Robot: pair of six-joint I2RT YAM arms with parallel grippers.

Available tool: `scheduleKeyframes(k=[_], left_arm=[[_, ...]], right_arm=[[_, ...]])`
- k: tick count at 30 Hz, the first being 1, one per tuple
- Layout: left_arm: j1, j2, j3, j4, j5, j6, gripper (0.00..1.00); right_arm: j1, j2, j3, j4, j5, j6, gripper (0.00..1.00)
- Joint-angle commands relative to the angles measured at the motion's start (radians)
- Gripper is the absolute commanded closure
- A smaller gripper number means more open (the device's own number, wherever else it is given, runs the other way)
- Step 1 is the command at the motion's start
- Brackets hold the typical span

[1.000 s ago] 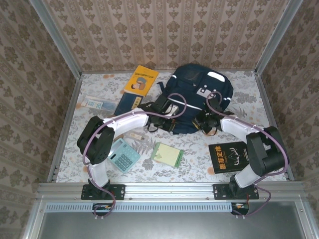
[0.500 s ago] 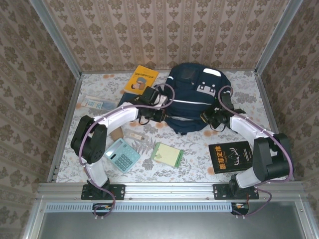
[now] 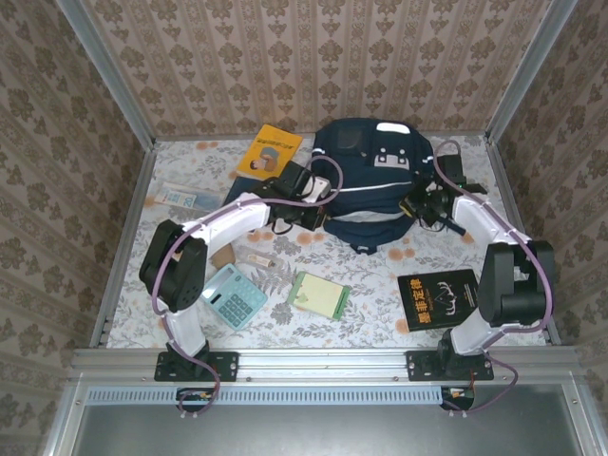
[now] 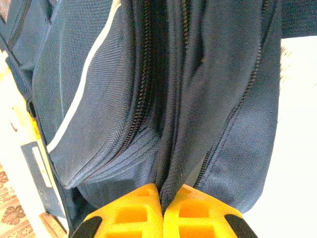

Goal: Pack the student bag

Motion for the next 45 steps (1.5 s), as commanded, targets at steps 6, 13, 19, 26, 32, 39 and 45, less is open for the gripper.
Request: scheduleKeyframes(k=[6, 13, 19, 26, 32, 39, 45], left_arm=[[-0.085, 0.027, 0.040, -0.059, -0.004, -0.032, 1.00], [-0.087, 0.042, 0.007, -0.047, 0.031, -0.034, 1.00], [-0.085, 0.065, -0.019, -0.018, 0.067, -0.047, 1.00], [-0.085, 0.106, -0.020, 0.014, 0.122, -0.069, 1.00], [-0.084, 0.120, -0.026, 0.043, 0.145, -0.092, 0.74], [-0.084, 0.130, -0.026, 0.060, 0.144, -0.097, 0.70], [-0.076, 0.097, -0.065, 0.110, 0.062, -0.113, 0.66]], right_arm=[[-0.028, -0.028, 0.023, -0.003, 0.005, -0.018, 0.48], [0.120, -0.176, -0.167, 0.088, 0.031, 0.148, 0.41], [0.274, -0.181, -0.262, 0.182, 0.052, 0.243, 0.41], [0.303, -0.139, -0.254, 0.175, 0.076, 0.229, 0.41], [0.304, -0.141, -0.250, 0.160, 0.086, 0.217, 0.41], [0.304, -0.145, -0.254, 0.159, 0.086, 0.219, 0.41], [0.303, -0.152, -0.255, 0.156, 0.086, 0.220, 0.41]])
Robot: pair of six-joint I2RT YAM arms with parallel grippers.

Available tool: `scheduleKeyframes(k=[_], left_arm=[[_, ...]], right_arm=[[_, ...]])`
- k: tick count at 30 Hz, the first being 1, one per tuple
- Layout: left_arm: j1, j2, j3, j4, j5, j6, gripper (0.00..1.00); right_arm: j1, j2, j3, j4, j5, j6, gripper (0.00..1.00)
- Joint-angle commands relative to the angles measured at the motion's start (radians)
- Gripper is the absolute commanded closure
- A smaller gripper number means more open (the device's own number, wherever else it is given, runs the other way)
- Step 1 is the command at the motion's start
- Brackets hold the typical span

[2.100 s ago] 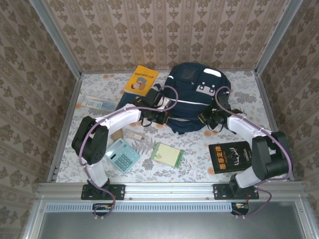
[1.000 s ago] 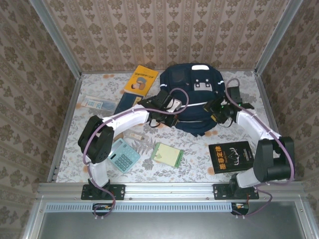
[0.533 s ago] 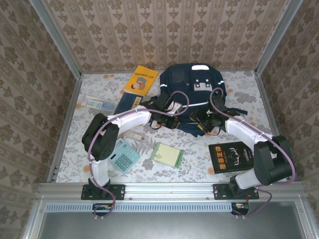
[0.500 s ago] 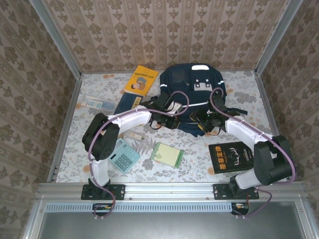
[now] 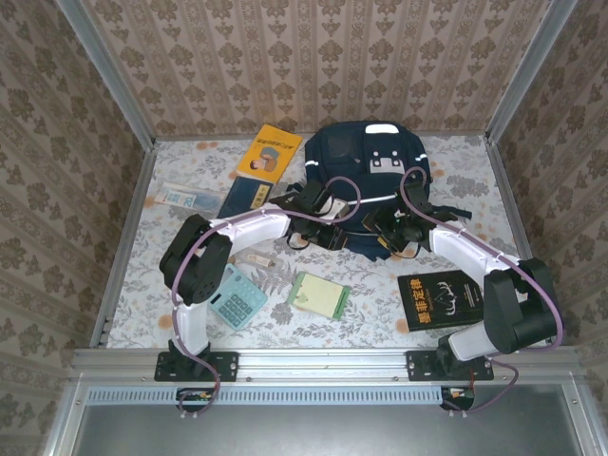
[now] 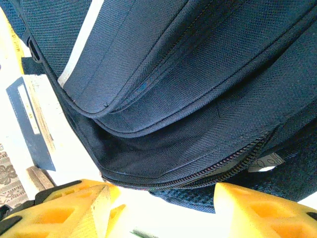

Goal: Pack the student bag

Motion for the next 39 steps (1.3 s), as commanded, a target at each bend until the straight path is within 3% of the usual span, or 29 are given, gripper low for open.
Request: scheduleKeyframes(k=[1, 9, 26, 35, 39], left_arm=[[0.012, -0.030, -0.040, 0.042, -0.054, -0.020, 0.65], [0.016, -0.058, -0.087, 0.133, -0.056, 0.016, 0.54], [0.007, 0.054, -0.023, 0.177, -0.004, 0.023, 0.56], [0.003, 0.045, -0.027, 0.179, -0.027, 0.020, 0.88], [0.002, 0.027, -0.042, 0.168, -0.030, 0.020, 0.96]], right_arm=[[0.001, -0.002, -0.003, -0.005, 0.021, 0.005, 0.41], [0.002, -0.002, -0.004, -0.005, 0.019, 0.007, 0.41], [0.002, -0.021, -0.004, -0.031, 0.028, 0.004, 0.41], [0.002, -0.020, -0.006, -0.031, 0.028, 0.006, 0.41], [0.002, -0.025, -0.011, -0.030, 0.029, 0.006, 0.41]])
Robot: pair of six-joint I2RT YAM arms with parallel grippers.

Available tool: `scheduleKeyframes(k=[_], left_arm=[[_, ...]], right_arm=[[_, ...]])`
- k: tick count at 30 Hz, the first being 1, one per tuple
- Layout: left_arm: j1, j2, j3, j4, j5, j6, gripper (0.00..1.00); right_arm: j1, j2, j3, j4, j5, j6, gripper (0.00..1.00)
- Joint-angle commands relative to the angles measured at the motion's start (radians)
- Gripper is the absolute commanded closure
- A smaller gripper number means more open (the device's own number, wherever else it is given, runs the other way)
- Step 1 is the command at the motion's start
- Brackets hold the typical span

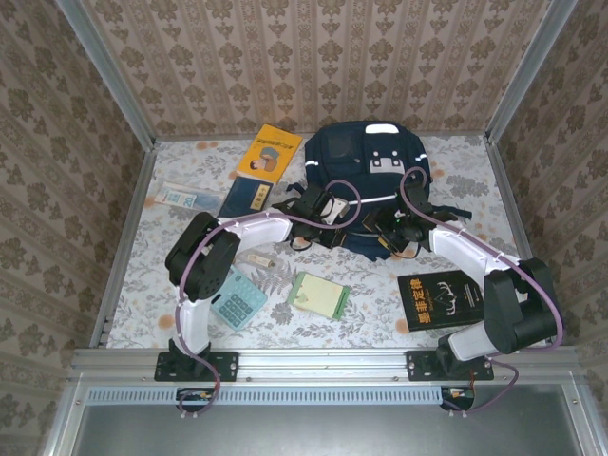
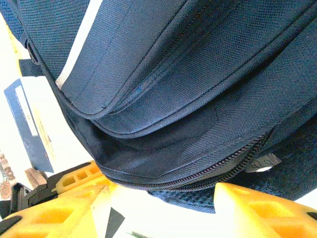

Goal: Pack the student bag

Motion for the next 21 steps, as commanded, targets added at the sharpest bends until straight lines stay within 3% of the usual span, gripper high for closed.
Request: scheduleKeyframes(k=[1, 9, 13, 21], left_arm=[[-0.003, -0.028, -0.003, -0.010, -0.004, 0.006, 0.99], [-0.007, -0.081, -0.025, -0.044, -0.018, 0.011, 1.00], [-0.003, -0.102, -0.038, -0.072, -0.081, 0.009, 1.00], [0.060, -0.116, -0.058, -0.091, -0.082, 0.007, 1.00]], right_arm=[[0.002, -0.026, -0.014, -0.023, 0.022, 0.006, 0.41], [0.006, -0.022, -0.025, -0.007, 0.019, 0.017, 0.41], [0.008, -0.021, -0.027, -0.007, 0.019, 0.016, 0.41], [0.010, -0.019, -0.031, 0.000, 0.020, 0.019, 0.41]])
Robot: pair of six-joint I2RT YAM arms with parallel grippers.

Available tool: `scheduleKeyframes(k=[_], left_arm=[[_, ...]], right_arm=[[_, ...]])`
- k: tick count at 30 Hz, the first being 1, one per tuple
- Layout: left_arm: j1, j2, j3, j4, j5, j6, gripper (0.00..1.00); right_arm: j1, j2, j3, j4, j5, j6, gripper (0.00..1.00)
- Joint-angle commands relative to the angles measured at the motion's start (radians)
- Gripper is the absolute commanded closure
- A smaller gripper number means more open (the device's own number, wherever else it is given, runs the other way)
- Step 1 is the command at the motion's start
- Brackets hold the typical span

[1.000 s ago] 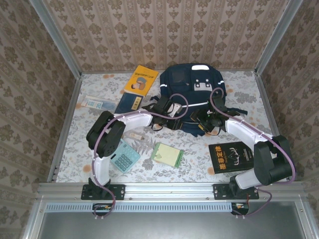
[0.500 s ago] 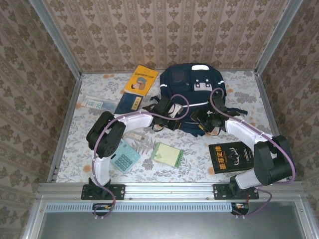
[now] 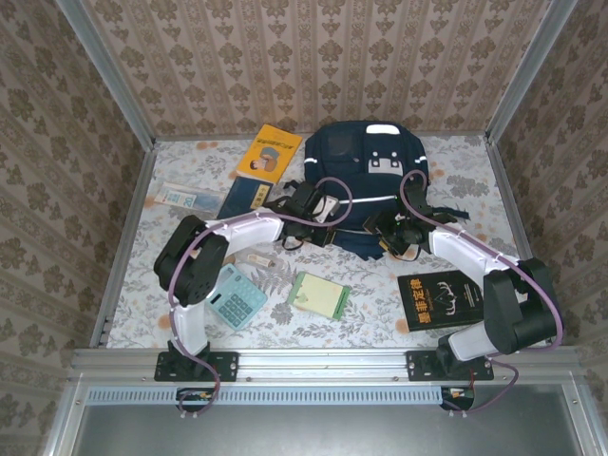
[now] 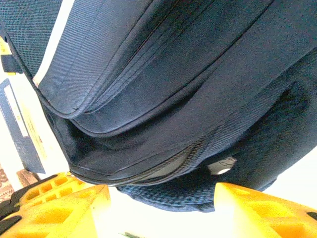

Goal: Pack the student bag

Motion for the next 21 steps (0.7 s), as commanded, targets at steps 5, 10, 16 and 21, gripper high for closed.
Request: scheduleKeyframes(k=[5, 10, 16, 21], left_arm=[[0.025, -0.034, 0.006, -0.036, 0.013, 0.026, 1.00], [0.009, -0.023, 0.028, -0.042, 0.017, 0.031, 1.00], [-0.013, -0.029, 0.037, -0.053, -0.005, 0.049, 1.00], [-0.020, -0.022, 0.038, -0.053, -0.007, 0.050, 1.00]], right_arm=[[0.008, -0.011, -0.005, 0.000, 0.013, 0.016, 0.41], [0.012, -0.011, 0.003, 0.006, 0.010, 0.017, 0.41], [0.019, 0.002, 0.013, 0.064, -0.004, 0.059, 0.52], [0.031, 0.049, 0.065, 0.077, -0.005, 0.079, 0.65]])
